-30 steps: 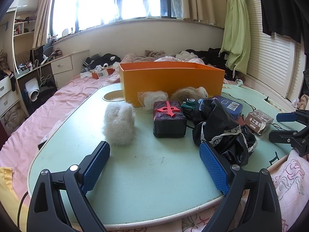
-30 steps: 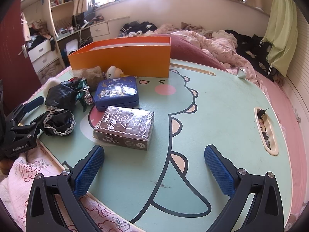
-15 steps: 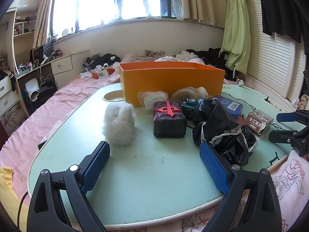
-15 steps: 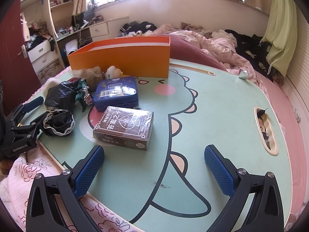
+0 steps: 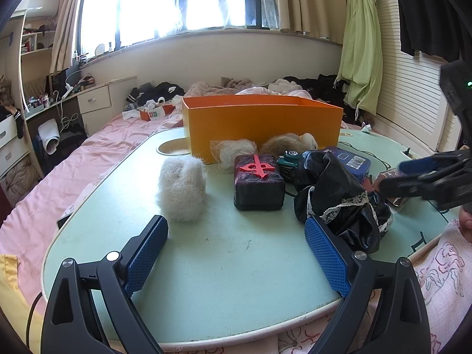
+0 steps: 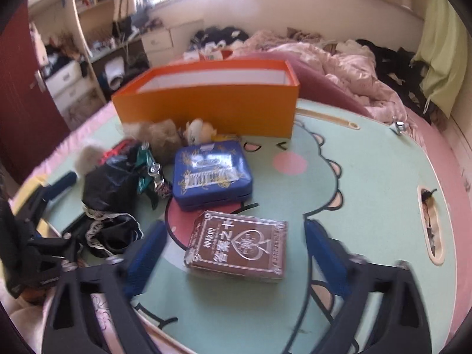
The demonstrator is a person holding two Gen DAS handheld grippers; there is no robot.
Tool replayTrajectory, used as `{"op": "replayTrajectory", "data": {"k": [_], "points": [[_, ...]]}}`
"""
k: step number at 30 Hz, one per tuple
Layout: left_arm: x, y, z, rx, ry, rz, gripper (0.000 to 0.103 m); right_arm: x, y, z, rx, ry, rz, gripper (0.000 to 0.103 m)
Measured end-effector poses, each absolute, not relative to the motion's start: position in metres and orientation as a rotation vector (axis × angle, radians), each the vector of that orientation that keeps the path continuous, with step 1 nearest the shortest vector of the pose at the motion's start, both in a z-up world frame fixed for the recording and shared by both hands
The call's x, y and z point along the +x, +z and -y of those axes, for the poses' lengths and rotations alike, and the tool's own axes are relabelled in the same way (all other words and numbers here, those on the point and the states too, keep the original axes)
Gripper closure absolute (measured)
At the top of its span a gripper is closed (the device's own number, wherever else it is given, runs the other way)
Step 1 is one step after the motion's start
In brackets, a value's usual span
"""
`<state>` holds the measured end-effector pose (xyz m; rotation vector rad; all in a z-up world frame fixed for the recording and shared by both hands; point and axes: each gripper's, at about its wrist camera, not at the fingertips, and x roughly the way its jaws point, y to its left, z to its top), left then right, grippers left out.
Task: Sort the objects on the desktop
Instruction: 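Drop brown card box into orange box with right tool while left drops white ball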
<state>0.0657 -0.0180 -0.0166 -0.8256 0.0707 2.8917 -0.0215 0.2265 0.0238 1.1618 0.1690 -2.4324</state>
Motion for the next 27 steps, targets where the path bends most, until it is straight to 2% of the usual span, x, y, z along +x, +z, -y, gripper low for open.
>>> {"op": "replayTrajectory", "data": {"k": [1,2,9,13,14,19,21,22,27], "points": [[0.066,-0.017,0.018,-0.823,2.889,-0.068,0.009,-0.022,0.020,-0.224,1.180,-2.425,-0.185,0.046],[0.067,-0.016,0.018,-0.815,2.891,-0.067,0.009,-0.020,0.020,-0.225,1.158,-2.446,-0.195,0.047],[0.072,-0.004,0.034,-0.771,2.944,0.045,0.009,-0.014,0.020,-0.245,1.113,-2.508,-0.057,0.048],[0.053,0.011,0.048,-0.850,2.906,0.078,0.012,-0.015,0.020,-0.247,1.120,-2.505,-0.024,0.048],[0.044,0.016,0.053,-0.901,2.880,0.098,0.021,-0.014,0.021,-0.247,1.119,-2.504,-0.028,0.047],[0.012,0.016,0.066,-1.068,2.845,0.105,0.050,-0.013,0.021,-0.244,1.115,-2.504,-0.041,0.047],[0.003,0.008,0.065,-1.141,2.827,0.073,0.066,-0.013,0.021,-0.244,1.116,-2.502,-0.039,0.047],[0.001,0.004,0.065,-1.171,2.818,0.065,0.080,-0.013,0.021,-0.244,1.116,-2.502,-0.040,0.047],[0.018,0.016,0.067,-1.050,2.819,0.090,0.081,-0.013,0.032,-0.243,1.072,-2.493,-0.058,0.047]]}}
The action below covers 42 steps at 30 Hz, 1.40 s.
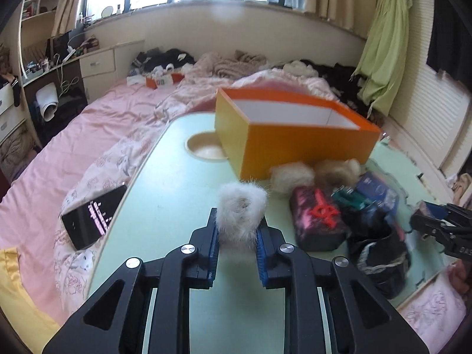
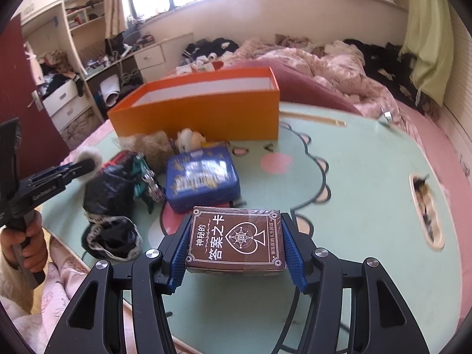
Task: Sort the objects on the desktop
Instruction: 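Drop brown card box into orange box with right tool while left drops white ball, then put blue tin in box with right tool while left tool adds red-and-black box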
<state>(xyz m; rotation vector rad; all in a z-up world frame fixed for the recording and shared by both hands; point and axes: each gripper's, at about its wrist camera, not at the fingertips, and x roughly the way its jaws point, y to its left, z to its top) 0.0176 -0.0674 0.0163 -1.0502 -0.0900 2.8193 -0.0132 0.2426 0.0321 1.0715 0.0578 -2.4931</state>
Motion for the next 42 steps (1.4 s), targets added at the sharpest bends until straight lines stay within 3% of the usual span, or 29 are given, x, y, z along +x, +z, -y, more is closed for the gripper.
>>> {"op": "replayTrajectory", "data": {"k": [9,10,13,18,20,24,29,35,38,42], "points": [[-0.057,0.096,0.054,-0.924,2.855,0.163,0.078,-0.106,0.106,-0.206,0.893,-2.531,-0.060,0.047],[-0.072,0.097,0.052,-0.942,2.825,0.207,0.073,-0.119,0.107,-0.202,0.910,-2.514,-0.036,0.046],[-0.096,0.096,0.050,-0.984,2.771,0.304,0.042,-0.156,0.100,-0.196,1.018,-2.464,0.100,0.033],[-0.073,0.100,0.056,-0.904,2.821,0.274,0.036,-0.148,0.105,-0.209,1.016,-2.432,0.238,0.028],[-0.057,0.098,0.063,-0.888,2.849,0.241,0.028,-0.130,0.109,-0.217,0.988,-2.454,0.216,0.024],[-0.022,0.076,0.073,-0.987,2.860,0.179,0.024,-0.082,0.101,-0.227,0.996,-2.473,0.104,0.015],[0.017,0.022,0.069,-1.160,2.811,0.157,0.024,-0.025,0.063,-0.223,1.083,-2.492,-0.149,0.014],[0.043,-0.005,0.048,-1.124,2.884,-0.025,0.023,-0.003,0.023,-0.221,1.173,-2.458,-0.239,0.013],[0.048,-0.011,0.040,-1.050,2.917,-0.057,0.018,-0.007,0.012,-0.226,1.214,-2.443,-0.211,0.000],[0.053,-0.021,0.038,-0.926,2.973,-0.042,0.002,-0.010,0.010,-0.229,1.201,-2.451,-0.207,0.000]]}}
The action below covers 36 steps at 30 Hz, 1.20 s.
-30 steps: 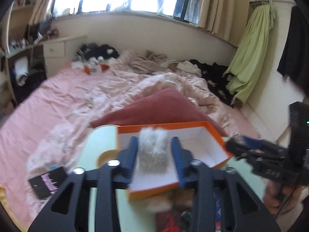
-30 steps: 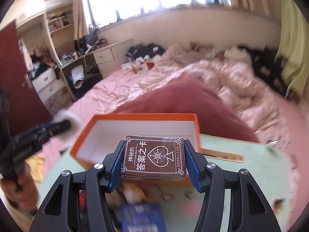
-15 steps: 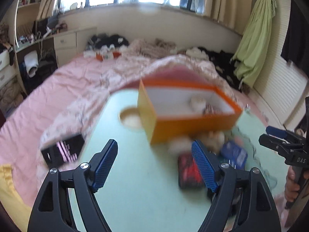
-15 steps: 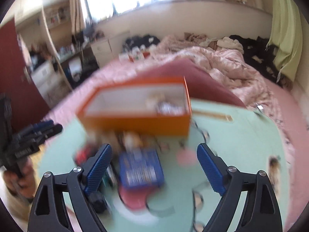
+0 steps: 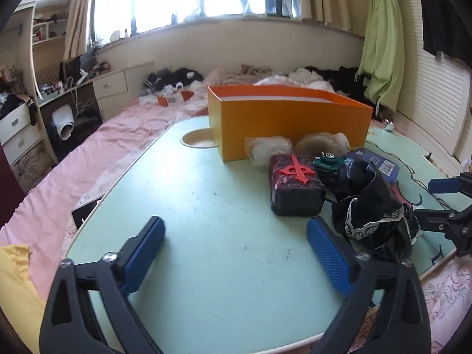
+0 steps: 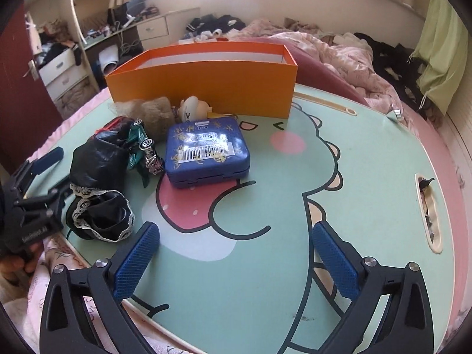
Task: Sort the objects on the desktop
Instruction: 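Put blue tin in box with right tool while left tool adds red-and-black box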
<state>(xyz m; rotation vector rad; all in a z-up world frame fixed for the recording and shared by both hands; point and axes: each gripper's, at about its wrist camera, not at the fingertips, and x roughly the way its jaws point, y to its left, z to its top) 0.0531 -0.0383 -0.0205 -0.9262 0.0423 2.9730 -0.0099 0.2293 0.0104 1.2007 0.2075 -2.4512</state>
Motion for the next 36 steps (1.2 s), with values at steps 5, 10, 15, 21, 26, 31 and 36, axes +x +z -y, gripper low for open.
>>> {"op": "replayTrajectory", "data": {"k": [5,10,15,21,26,31,36], "points": [[0.055,-0.021,0.038,-0.863,3.003,-0.036,0.001,-0.011,0.011,-0.229,1.190,-2.454,-0.209,0.000],[0.056,-0.022,0.037,-0.849,3.010,-0.035,0.001,-0.011,0.012,-0.227,1.192,-2.461,-0.214,0.000],[0.057,-0.022,0.037,-0.848,3.010,-0.035,0.000,-0.012,0.013,-0.228,1.193,-2.463,-0.214,0.000],[0.057,-0.022,0.037,-0.847,3.010,-0.035,0.000,-0.013,0.012,-0.228,1.195,-2.465,-0.212,0.000],[0.057,-0.022,0.038,-0.846,3.010,-0.035,0.000,-0.014,0.014,-0.226,1.193,-2.472,-0.234,0.000],[0.057,-0.022,0.036,-0.843,3.011,-0.035,0.000,-0.025,0.031,-0.218,1.094,-2.508,-0.271,0.000],[0.057,-0.022,0.036,-0.842,3.010,-0.035,0.000,-0.049,0.033,-0.198,1.098,-2.467,-0.327,0.007]]}}
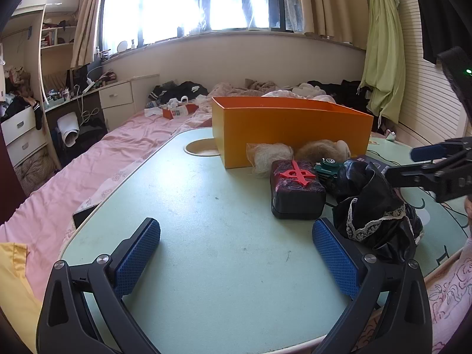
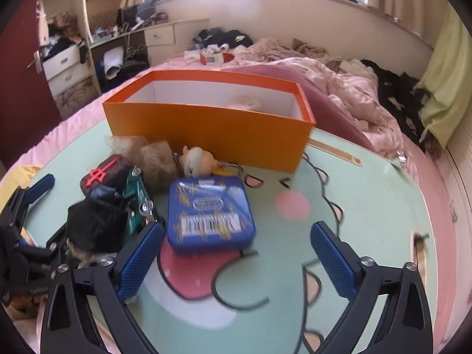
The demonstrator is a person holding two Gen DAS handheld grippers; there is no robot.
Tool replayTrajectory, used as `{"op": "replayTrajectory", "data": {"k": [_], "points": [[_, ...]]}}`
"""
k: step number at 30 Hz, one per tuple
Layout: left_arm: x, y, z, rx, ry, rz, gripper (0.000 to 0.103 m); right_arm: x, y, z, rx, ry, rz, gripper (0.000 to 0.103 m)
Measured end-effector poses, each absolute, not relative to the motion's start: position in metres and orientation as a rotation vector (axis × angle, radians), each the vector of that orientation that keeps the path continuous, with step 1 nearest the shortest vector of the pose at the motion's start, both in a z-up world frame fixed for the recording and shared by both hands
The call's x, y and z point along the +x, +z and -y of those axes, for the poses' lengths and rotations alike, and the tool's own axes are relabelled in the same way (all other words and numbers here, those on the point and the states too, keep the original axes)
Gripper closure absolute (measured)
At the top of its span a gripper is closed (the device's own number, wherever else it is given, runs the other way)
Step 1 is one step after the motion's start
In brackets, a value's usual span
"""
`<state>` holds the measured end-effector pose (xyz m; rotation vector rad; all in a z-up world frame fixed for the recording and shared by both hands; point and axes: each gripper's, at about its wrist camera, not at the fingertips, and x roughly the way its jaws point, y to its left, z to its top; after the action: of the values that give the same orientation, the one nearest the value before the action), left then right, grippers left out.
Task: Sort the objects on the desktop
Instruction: 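Put blue tin in box with right tool while left tool adds red-and-black box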
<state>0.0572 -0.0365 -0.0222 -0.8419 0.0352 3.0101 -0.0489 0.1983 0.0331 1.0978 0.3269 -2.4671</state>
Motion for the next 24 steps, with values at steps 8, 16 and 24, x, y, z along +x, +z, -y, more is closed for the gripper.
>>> {"op": "replayTrajectory", "data": {"k": [8,16,24], "points": [[0.057,-0.016,0.038,-0.883,2.969,-0.035,0.000,-0.072,0.018,-0.181,1.201,-2.354,-0.320,0.037],[0.029,0.028,0.042,-0.936,2.898,0.115,0.001,-0.055,0.033,-0.204,1.119,-2.387,-0.159,0.037],[-0.012,0.001,0.026,-1.235,2.752,0.168,0.034,-0.051,0.039,-0.218,1.101,-2.407,-0.102,0.037]]}}
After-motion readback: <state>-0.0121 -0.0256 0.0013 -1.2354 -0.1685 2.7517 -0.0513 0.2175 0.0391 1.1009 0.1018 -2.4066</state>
